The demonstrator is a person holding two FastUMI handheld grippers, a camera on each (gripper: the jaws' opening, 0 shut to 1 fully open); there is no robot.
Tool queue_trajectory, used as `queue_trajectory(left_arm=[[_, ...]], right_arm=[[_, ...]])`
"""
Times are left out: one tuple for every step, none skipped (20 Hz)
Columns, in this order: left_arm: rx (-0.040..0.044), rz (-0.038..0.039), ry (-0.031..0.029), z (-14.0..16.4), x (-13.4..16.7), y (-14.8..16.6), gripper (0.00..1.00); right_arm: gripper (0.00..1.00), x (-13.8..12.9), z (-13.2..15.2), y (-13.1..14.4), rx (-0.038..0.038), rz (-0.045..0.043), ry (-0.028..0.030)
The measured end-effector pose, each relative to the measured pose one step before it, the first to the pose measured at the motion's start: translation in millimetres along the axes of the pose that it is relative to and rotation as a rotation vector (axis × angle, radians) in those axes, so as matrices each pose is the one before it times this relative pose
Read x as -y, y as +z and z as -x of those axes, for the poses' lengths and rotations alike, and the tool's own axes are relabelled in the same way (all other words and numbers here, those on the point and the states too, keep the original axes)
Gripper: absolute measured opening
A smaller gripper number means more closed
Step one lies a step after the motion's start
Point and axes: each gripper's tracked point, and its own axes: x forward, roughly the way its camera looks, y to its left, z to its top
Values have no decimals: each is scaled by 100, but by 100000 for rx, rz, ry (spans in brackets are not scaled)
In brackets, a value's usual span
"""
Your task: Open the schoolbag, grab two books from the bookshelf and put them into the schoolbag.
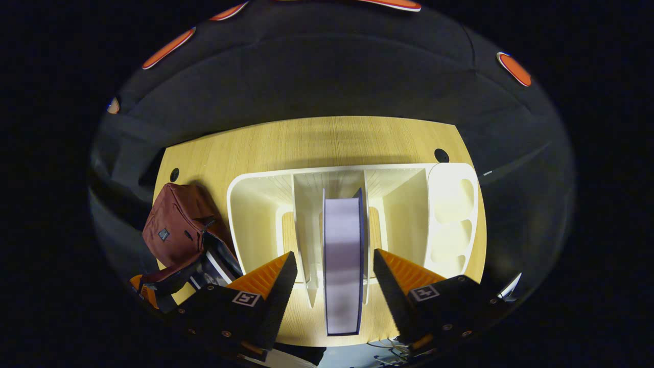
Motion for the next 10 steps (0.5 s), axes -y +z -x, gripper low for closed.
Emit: queue_trajectory(left_arm=[[-294, -22, 206, -55, -92, -9, 1], [-165, 19, 168, -103, -11, -23, 1], [-104, 87, 78, -23, -36, 47, 1], [54, 69, -146, 174, 66, 0, 1], [46, -36, -198, 54, 124, -9, 1], [69, 76, -101, -144, -134, -95, 1], [-33, 194, -111, -6, 29, 13, 1], [95, 204, -102, -134, 158, -35, 1], [-16, 4, -289, 5, 28, -14, 1], [209, -56, -119, 52, 49, -129, 1]], right_arm=[[73, 29, -145, -55, -1187, 87, -326], [66, 129, -211, -147, -601, 24, 54], [57, -193, 153, -98, -859, -549, 1325], [38, -113, -136, 39, 599, 137, 251], [37, 123, -15, -80, 61, -193, 85], [35, -48, 112, 51, 49, -862, 72], [35, -89, 212, -54, 470, -810, 518], [34, -38, 414, 80, 711, -523, 570], [34, -109, 602, 151, 874, -551, 611], [33, -24, 624, 183, 900, -628, 385]])
